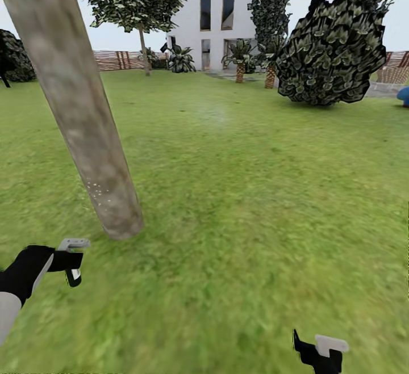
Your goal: In the garden, pick up the pesticide atomizer on the floor and spray pesticide onto both trees until each tree trunk is fully covered.
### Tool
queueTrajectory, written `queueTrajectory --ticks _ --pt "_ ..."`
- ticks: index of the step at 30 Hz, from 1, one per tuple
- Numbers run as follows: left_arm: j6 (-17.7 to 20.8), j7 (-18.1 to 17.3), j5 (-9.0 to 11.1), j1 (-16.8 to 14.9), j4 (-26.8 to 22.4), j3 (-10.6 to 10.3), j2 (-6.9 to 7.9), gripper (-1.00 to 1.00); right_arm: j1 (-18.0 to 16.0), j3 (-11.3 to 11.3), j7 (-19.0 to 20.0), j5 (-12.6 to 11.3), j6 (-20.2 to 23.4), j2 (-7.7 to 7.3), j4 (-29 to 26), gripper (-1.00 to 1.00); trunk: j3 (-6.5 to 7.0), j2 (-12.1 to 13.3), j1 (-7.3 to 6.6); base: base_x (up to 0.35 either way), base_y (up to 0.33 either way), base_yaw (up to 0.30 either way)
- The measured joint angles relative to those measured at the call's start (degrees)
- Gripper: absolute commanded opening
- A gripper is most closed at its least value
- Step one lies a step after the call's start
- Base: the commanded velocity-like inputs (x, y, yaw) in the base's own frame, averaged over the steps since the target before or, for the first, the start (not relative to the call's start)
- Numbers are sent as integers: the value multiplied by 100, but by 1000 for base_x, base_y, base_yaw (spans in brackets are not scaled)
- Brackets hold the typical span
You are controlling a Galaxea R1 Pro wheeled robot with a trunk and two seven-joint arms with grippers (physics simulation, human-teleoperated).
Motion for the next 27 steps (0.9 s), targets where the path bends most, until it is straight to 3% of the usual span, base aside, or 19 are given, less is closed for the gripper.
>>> queueTrajectory --ticks 4,9,12,16,20,27 --pt "-535 7 20 0 400 1 -6 -100 0 0 -4 -1 0 -7 0 100 0 0 -1 47 -270 5" --pt "-572 16 21 -1 436 24 -9 -100 0 1 -2 0 0 -5 0 100 0 0 -2 120 -259 0" --pt "-579 27 9 -1 494 151 -7 -100 0 1 0 -1 0 0 0 100 0 0 -2 188 -230 0" --pt "-581 498 40 -1 526 180 -15 -100 0 1 3 -1 1 8 0 100 0 0 -3 231 -195 31" --pt "-577 564 43 1 519 185 -178 -100 -1 1 -1 -1 1 16 1 100 0 0 -2 238 -186 223" --pt "-579 568 28 1 517 187 -205 -100 -1 1 2 -1 1 19 1 100 0 0 -3 240 -179 275"
